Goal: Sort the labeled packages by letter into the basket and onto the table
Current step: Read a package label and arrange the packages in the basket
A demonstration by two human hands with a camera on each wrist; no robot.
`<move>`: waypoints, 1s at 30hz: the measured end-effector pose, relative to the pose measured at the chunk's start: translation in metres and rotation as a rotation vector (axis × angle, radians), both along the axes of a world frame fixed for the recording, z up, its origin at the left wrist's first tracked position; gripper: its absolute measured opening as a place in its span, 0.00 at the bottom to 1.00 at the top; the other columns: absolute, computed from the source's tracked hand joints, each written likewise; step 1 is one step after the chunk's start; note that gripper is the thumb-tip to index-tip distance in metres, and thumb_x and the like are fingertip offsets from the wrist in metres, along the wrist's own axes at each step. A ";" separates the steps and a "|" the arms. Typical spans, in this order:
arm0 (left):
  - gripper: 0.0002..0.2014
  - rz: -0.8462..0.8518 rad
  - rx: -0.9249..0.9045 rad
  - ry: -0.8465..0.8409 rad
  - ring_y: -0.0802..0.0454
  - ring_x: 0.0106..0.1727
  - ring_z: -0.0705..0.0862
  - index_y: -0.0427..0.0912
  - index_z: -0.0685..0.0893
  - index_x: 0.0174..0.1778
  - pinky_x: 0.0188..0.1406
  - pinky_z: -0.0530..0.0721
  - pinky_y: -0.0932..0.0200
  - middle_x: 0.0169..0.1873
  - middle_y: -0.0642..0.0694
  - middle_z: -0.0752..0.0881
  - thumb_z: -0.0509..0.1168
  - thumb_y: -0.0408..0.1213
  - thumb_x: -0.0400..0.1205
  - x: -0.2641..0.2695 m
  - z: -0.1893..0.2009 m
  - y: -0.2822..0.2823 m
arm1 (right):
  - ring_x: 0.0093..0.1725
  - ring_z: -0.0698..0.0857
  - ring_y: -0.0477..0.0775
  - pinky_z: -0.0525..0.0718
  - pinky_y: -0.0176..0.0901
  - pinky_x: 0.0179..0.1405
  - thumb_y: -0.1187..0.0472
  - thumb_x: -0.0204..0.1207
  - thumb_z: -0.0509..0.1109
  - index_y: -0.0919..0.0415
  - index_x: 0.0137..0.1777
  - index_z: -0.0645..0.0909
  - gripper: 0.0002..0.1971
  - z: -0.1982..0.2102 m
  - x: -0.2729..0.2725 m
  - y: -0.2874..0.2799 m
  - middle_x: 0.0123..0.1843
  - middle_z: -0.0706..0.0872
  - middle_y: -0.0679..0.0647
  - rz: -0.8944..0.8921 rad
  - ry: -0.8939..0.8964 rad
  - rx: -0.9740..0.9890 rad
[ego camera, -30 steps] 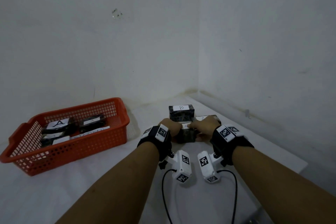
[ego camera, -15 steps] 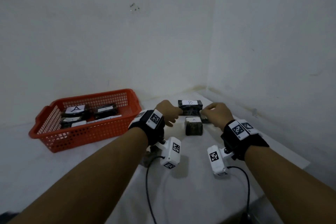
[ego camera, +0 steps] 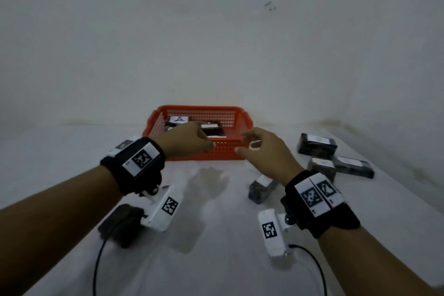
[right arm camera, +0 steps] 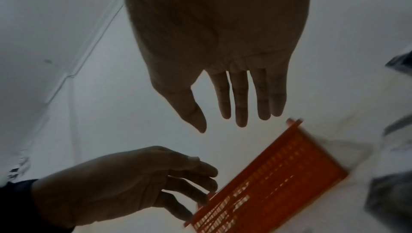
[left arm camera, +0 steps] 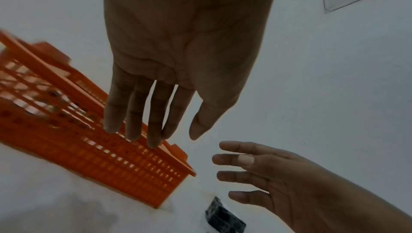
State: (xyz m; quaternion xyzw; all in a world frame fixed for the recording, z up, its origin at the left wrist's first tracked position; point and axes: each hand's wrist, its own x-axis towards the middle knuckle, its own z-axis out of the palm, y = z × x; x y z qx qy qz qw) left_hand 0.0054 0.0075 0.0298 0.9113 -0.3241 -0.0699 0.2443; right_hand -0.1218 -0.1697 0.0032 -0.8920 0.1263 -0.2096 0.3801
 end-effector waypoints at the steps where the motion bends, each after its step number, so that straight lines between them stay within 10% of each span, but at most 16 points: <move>1: 0.15 0.016 0.030 -0.002 0.50 0.36 0.84 0.41 0.94 0.44 0.42 0.85 0.53 0.35 0.43 0.89 0.71 0.50 0.81 0.002 -0.002 0.018 | 0.60 0.85 0.44 0.78 0.36 0.59 0.52 0.76 0.81 0.51 0.71 0.83 0.24 0.000 0.005 0.017 0.63 0.89 0.45 0.045 0.021 -0.011; 13: 0.26 -0.082 0.394 0.291 0.62 0.68 0.83 0.58 0.81 0.74 0.71 0.79 0.60 0.68 0.61 0.85 0.75 0.44 0.78 -0.003 -0.040 0.166 | 0.72 0.82 0.49 0.81 0.43 0.68 0.47 0.71 0.85 0.51 0.83 0.73 0.41 -0.041 0.039 0.158 0.76 0.83 0.47 0.487 0.423 -0.144; 20: 0.33 -0.105 0.375 0.312 0.56 0.57 0.89 0.62 0.82 0.70 0.62 0.89 0.46 0.60 0.64 0.86 0.83 0.40 0.69 -0.010 -0.058 0.179 | 0.58 0.83 0.48 0.80 0.39 0.54 0.46 0.62 0.90 0.51 0.77 0.78 0.43 -0.055 0.043 0.181 0.65 0.85 0.47 0.539 0.547 -0.191; 30: 0.26 -0.079 0.065 0.321 0.67 0.53 0.88 0.56 0.87 0.64 0.58 0.83 0.65 0.54 0.61 0.91 0.83 0.38 0.70 0.011 -0.066 0.181 | 0.52 0.88 0.49 0.86 0.38 0.46 0.54 0.64 0.88 0.56 0.62 0.87 0.26 -0.057 0.061 0.171 0.55 0.91 0.51 0.431 0.379 -0.102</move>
